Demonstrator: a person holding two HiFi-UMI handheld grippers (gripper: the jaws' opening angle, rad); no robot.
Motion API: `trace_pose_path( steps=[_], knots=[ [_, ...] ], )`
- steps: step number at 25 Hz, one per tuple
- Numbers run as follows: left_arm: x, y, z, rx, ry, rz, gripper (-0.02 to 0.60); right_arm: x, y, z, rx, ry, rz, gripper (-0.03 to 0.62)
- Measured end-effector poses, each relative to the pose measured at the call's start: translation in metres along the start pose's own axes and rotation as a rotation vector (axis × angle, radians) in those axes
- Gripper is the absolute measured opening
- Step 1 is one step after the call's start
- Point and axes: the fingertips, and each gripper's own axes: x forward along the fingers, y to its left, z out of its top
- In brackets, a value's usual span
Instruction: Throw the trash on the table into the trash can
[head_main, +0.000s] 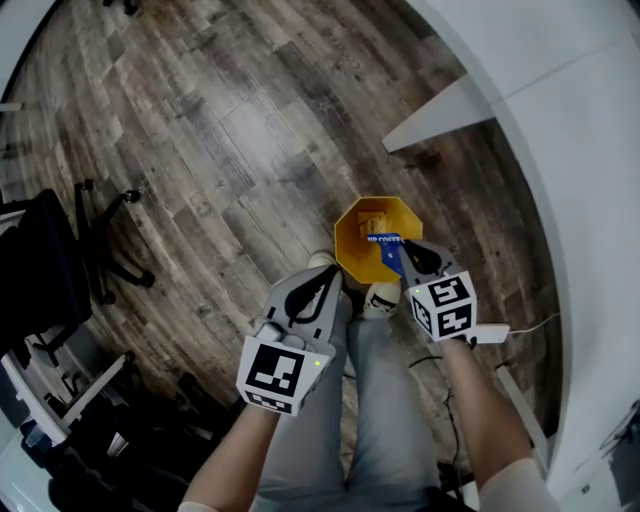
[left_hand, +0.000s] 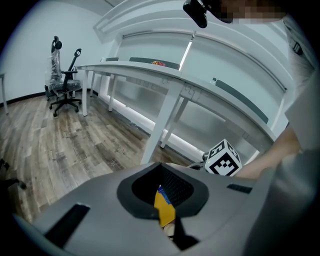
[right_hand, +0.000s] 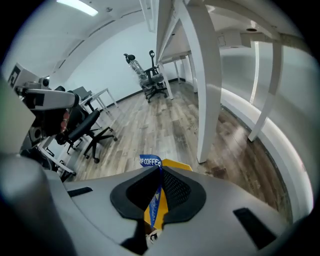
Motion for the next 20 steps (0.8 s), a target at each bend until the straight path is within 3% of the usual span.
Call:
trace_pose_path(
  steps=[4,7,15,20],
  knots=[
    [0.003,0.004,-0.011,-0.004,0.019,-0.002,0.000,0.020,-0.005,-0.012,-0.018,0.002,-0.011,0.050],
    [-0.001,0.005,-0.013,-0.006,0.027,-0.004,0.000,0.024,-0.009,-0.016,-0.026,0.012,-0.040,0.136],
    [-0.005,0.002,-0.001,-0.003,0.022,-0.015,0.000,0.010,-0.009,-0.004,-0.025,0.004,-0.060,0.147],
    [-0.018,-0.020,0.028,0.041,0.007,-0.044,0.000,-0.027,0.006,0.022,-0.040,-0.003,-0.024,0.147]
  ],
)
